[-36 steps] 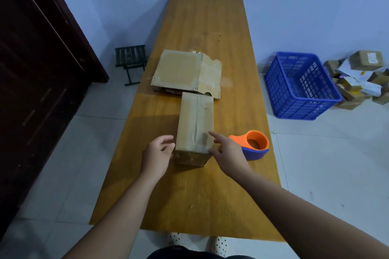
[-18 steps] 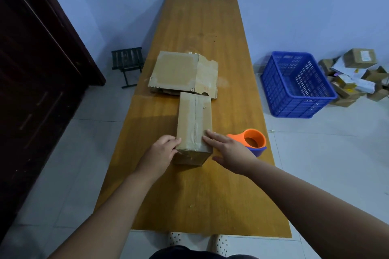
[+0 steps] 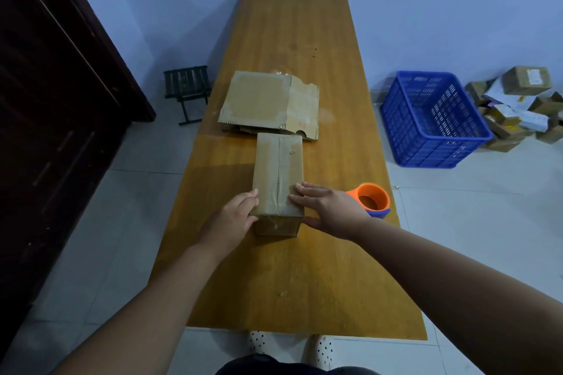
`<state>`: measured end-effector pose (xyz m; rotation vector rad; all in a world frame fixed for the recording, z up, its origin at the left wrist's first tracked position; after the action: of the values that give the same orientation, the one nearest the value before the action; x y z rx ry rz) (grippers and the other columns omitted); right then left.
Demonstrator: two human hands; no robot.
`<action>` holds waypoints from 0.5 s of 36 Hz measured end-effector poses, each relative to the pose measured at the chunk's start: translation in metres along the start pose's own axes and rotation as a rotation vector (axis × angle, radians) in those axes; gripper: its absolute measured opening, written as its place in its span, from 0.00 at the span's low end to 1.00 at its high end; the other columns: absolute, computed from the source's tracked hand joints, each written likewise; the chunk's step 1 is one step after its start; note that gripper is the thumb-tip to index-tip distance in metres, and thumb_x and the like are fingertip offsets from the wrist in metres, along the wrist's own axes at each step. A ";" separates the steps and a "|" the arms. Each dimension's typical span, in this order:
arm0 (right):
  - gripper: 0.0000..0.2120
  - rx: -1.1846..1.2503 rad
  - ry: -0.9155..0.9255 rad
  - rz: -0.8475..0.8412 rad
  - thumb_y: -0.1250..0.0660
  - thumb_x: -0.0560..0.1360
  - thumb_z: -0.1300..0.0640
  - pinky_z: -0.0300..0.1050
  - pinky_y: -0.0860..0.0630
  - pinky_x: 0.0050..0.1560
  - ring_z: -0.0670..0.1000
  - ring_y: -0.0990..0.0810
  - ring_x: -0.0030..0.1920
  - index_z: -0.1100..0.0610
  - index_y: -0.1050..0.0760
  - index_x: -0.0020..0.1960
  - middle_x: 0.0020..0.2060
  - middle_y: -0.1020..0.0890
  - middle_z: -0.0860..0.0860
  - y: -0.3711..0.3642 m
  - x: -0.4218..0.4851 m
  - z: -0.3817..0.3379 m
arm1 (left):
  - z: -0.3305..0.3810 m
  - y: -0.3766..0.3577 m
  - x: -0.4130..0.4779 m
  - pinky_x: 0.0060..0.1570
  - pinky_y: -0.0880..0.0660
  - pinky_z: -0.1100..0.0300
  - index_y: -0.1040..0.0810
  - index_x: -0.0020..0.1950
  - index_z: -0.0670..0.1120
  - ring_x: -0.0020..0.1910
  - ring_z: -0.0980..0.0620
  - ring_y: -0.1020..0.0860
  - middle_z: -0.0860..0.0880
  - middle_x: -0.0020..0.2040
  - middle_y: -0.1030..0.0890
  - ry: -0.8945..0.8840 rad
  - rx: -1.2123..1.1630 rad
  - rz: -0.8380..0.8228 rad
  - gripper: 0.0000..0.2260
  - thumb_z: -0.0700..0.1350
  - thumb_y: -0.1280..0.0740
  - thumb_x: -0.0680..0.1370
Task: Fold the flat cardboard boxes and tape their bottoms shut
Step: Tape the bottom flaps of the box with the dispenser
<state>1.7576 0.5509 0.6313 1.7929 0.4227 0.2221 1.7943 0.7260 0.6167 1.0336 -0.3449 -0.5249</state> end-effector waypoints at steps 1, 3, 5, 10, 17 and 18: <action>0.26 -0.003 0.004 0.022 0.36 0.78 0.48 0.46 0.35 0.70 0.49 0.40 0.75 0.50 0.37 0.74 0.74 0.36 0.50 -0.001 -0.001 0.000 | 0.000 0.000 0.000 0.62 0.33 0.62 0.26 0.65 0.40 0.67 0.49 0.29 0.47 0.70 0.29 -0.008 0.004 -0.002 0.17 0.39 0.32 0.76; 0.26 0.005 0.005 0.066 0.35 0.78 0.48 0.47 0.33 0.69 0.50 0.37 0.74 0.51 0.35 0.73 0.73 0.34 0.51 -0.002 -0.003 -0.001 | -0.001 -0.002 0.000 0.62 0.32 0.61 0.25 0.64 0.39 0.67 0.48 0.28 0.46 0.69 0.29 -0.028 0.014 -0.011 0.17 0.39 0.31 0.75; 0.26 0.036 -0.003 0.120 0.32 0.76 0.49 0.49 0.30 0.67 0.52 0.34 0.72 0.53 0.32 0.72 0.71 0.30 0.53 -0.004 -0.005 -0.001 | -0.002 -0.004 -0.001 0.63 0.33 0.60 0.25 0.63 0.39 0.66 0.47 0.28 0.45 0.69 0.28 -0.038 0.007 -0.016 0.17 0.37 0.31 0.75; 0.26 0.064 -0.009 0.212 0.29 0.73 0.51 0.51 0.26 0.63 0.55 0.29 0.69 0.56 0.28 0.69 0.68 0.26 0.55 -0.008 -0.008 -0.002 | -0.003 -0.002 -0.004 0.64 0.35 0.61 0.25 0.64 0.39 0.65 0.47 0.26 0.45 0.67 0.26 -0.028 -0.049 0.040 0.18 0.36 0.31 0.75; 0.28 -0.005 0.030 0.236 0.28 0.72 0.51 0.54 0.28 0.65 0.57 0.29 0.68 0.58 0.29 0.69 0.68 0.27 0.57 -0.020 -0.009 -0.002 | -0.004 -0.006 -0.013 0.63 0.29 0.56 0.30 0.68 0.43 0.68 0.50 0.30 0.48 0.71 0.31 0.001 -0.111 0.066 0.21 0.42 0.31 0.76; 0.29 0.001 0.025 0.227 0.29 0.73 0.49 0.54 0.29 0.66 0.57 0.30 0.69 0.58 0.30 0.70 0.68 0.28 0.57 -0.020 -0.010 -0.003 | -0.004 -0.006 -0.015 0.62 0.29 0.57 0.31 0.69 0.45 0.68 0.52 0.32 0.50 0.72 0.33 0.026 -0.142 0.065 0.22 0.45 0.32 0.76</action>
<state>1.7441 0.5534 0.6136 1.8399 0.2359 0.4027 1.7827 0.7346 0.6093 0.8888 -0.3128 -0.4707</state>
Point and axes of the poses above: each hand's wrist, its own x-axis towards the middle knuckle, its own y-axis out of the back of the hand, z = x × y, the point moved 7 cm from there along x, towards the middle knuckle
